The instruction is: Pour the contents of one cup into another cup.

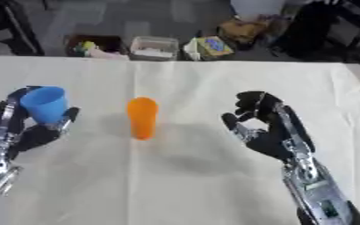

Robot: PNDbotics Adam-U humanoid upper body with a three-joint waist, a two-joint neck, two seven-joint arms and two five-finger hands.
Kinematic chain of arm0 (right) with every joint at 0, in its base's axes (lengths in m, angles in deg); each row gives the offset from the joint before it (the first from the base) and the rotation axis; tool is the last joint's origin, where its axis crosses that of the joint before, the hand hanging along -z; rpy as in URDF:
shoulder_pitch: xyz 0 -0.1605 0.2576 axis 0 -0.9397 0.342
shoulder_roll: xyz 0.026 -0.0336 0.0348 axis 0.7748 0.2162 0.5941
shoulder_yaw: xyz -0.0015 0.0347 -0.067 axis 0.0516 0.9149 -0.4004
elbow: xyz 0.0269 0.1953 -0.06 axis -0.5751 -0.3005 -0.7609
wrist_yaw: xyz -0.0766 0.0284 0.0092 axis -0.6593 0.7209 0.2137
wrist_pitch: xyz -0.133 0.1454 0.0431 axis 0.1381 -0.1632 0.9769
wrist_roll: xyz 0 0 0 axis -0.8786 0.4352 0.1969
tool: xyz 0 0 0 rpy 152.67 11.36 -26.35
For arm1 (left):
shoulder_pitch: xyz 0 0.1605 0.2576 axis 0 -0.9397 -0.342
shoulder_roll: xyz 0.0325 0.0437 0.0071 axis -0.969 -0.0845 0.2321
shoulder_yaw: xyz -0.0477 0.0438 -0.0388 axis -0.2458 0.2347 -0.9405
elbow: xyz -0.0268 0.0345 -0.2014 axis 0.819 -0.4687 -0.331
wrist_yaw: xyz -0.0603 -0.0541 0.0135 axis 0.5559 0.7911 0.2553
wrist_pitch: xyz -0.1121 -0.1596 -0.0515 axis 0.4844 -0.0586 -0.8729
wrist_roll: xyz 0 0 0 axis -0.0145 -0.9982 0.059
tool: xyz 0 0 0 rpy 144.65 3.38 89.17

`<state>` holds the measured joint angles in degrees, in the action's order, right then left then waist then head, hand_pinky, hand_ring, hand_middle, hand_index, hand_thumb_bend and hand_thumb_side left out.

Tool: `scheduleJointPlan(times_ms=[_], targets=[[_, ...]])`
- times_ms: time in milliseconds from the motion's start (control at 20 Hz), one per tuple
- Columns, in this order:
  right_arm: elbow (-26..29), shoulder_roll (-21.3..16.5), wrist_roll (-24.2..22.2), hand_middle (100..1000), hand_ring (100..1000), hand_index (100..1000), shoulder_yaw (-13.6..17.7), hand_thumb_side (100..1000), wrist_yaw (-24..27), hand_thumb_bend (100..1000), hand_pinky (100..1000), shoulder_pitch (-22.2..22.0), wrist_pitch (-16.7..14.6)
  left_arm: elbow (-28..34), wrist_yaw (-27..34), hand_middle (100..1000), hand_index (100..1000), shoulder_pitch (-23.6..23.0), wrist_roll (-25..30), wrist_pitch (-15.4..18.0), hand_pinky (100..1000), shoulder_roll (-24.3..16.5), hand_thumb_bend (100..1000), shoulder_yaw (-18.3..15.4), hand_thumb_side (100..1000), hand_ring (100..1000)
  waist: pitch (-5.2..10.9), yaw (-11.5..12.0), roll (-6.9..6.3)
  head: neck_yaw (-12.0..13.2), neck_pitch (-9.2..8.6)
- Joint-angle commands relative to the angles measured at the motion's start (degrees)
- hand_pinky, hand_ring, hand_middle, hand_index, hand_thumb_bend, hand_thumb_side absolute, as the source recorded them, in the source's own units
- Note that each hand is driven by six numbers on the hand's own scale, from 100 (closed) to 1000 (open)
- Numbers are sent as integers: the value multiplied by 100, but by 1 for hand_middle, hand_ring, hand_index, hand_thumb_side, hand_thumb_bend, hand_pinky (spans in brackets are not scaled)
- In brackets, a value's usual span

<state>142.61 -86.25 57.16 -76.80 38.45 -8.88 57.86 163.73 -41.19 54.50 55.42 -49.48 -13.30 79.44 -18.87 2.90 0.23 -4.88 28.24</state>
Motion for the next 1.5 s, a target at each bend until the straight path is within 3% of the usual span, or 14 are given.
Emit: scheduleJointPlan(times_ms=[50, 350, 600, 750, 1500], targets=[[-257, -292, -23, 591, 602, 735, -63, 361, -168, 533, 545, 171, -24, 619, -112, 208, 436, -17, 113, -91, 492, -129, 254, 70, 100, 100, 161, 116, -41, -143, -70], [-929, -430, -66, 694, 690, 754, -231, 328, -576, 597, 564, 493, -196, 1482, -91, 210, 439, -110, 531, -408, 499, 2, 255, 275, 100, 100, 240, 526, -134, -384, -63], [-1628, -344, -203, 738, 729, 776, -333, 337, -832, 637, 591, 947, -426, 2618, 113, 212, 441, -175, 782, -1184, 502, 37, 255, 354, 100, 100, 281, 762, -136, -545, -57], [-1980, -219, -332, 738, 731, 778, -378, 341, -951, 644, 595, 1209, -544, 2909, 185, 211, 441, -133, 907, -1426, 503, 122, 254, 394, 100, 101, 296, 846, -130, -610, -49], [-2734, 312, -698, 760, 744, 801, -469, 346, -1195, 706, 602, 1704, -829, 2943, 430, 212, 441, 76, 1121, -1490, 505, 596, 244, 632, 100, 104, 329, 1205, -87, -738, -53]])
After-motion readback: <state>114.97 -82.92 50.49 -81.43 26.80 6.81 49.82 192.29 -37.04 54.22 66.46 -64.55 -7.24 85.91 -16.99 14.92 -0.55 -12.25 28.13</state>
